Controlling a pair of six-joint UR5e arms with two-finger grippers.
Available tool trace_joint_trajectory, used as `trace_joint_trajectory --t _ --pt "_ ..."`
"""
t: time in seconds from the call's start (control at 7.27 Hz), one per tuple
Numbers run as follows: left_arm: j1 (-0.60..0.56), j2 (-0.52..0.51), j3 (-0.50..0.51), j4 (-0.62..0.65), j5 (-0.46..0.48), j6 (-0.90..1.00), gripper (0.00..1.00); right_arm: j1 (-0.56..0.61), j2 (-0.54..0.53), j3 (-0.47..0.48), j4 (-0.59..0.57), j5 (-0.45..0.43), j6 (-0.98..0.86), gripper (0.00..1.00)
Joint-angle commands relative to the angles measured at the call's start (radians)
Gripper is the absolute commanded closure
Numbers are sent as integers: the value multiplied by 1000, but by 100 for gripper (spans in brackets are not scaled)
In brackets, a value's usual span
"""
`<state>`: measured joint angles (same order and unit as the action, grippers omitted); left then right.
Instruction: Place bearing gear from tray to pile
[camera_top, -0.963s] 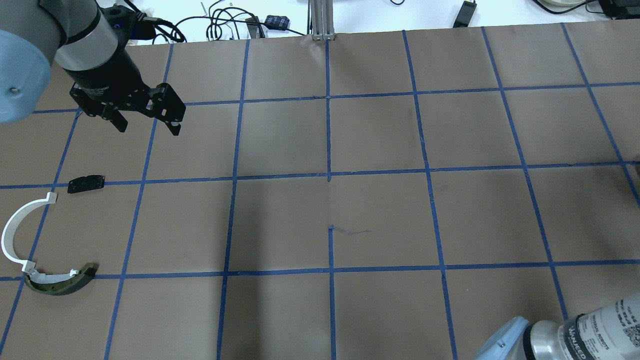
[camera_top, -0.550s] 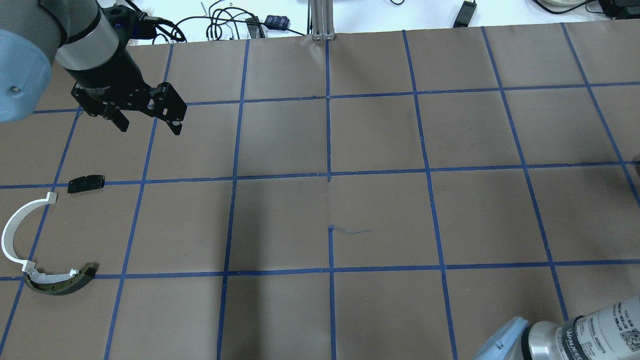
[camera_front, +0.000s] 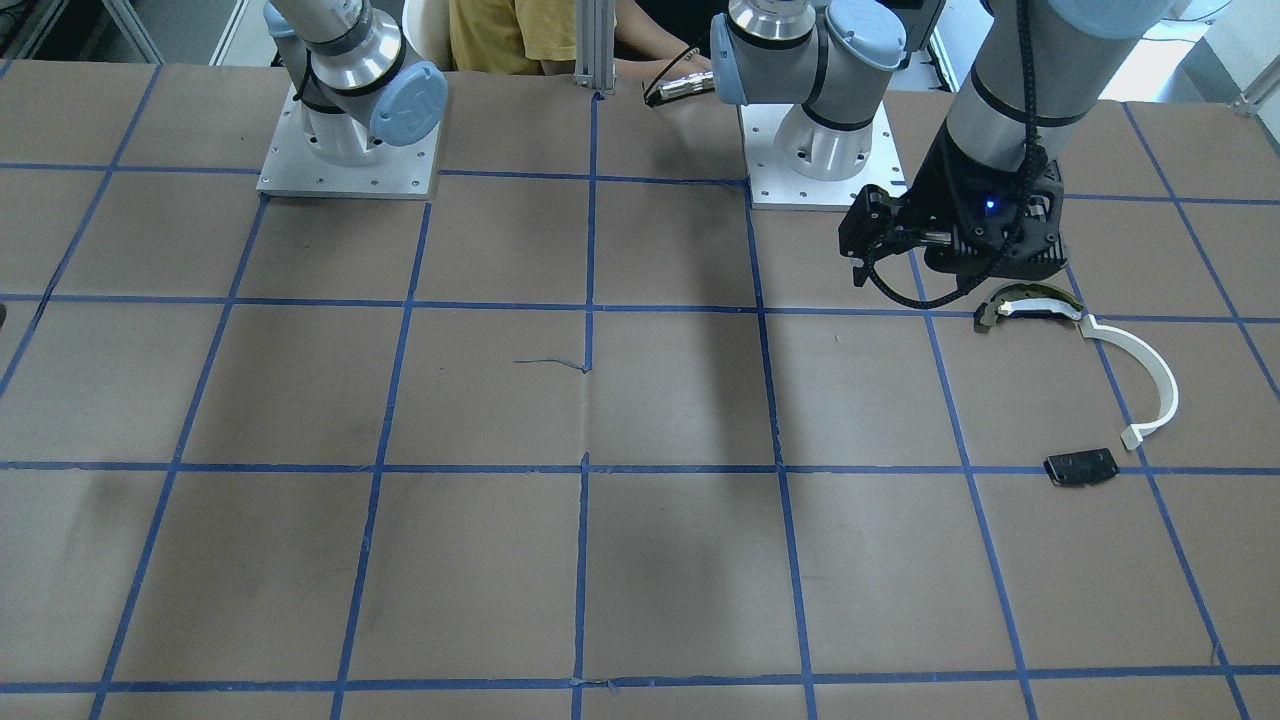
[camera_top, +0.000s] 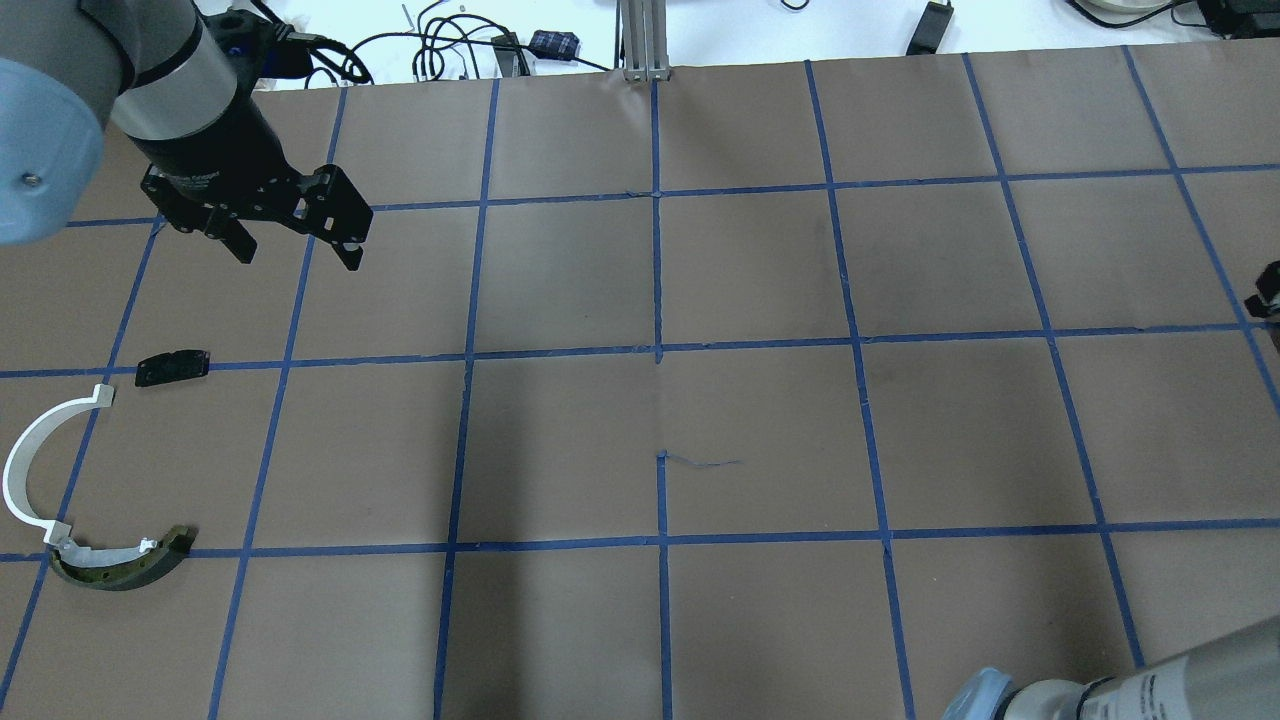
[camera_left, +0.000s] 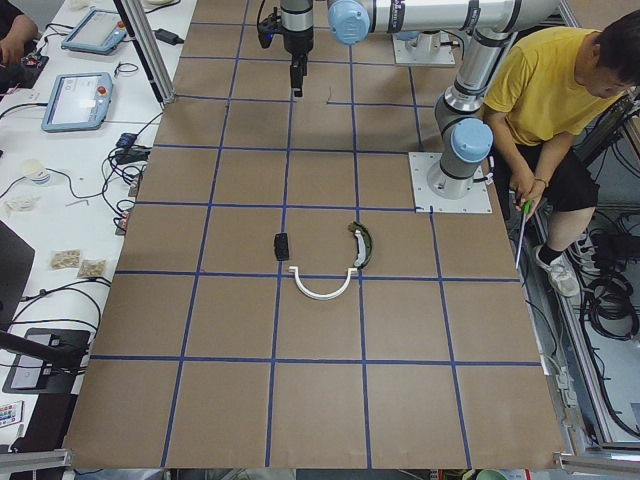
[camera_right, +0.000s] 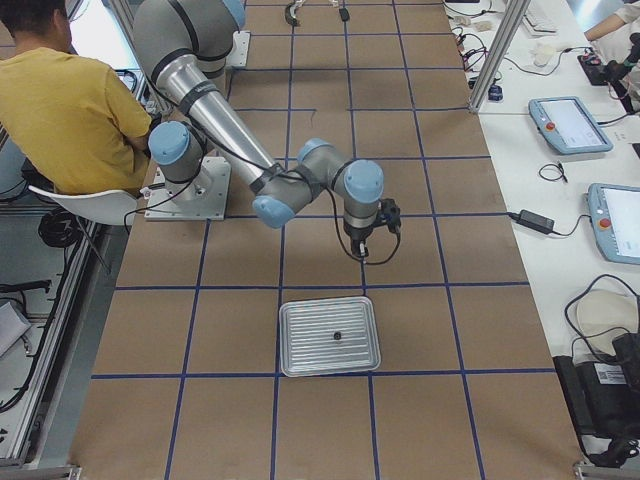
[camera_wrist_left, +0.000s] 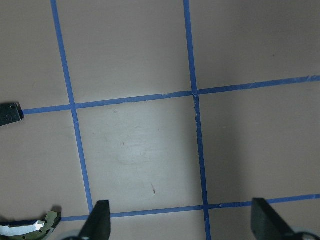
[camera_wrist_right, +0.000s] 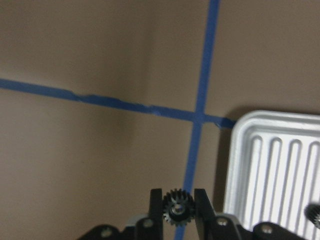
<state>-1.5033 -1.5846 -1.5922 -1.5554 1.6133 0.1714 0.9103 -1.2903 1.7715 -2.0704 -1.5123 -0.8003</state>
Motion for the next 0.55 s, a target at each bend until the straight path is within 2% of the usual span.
trace_joint_trajectory --t 0.0,0.14,0.28,0.41 --pt "0 5 0 0 -9 2 0 358 -87 134 -13 -5 451 78" --pt "2 3 0 0 -7 2 0 515 -92 152 -16 6 637 78" --pt "2 2 0 0 -6 0 0 692 -89 143 -55 6 897 78" --pt "2 2 -2 0 -3 0 0 870 -64 144 -150 4 1123 78"
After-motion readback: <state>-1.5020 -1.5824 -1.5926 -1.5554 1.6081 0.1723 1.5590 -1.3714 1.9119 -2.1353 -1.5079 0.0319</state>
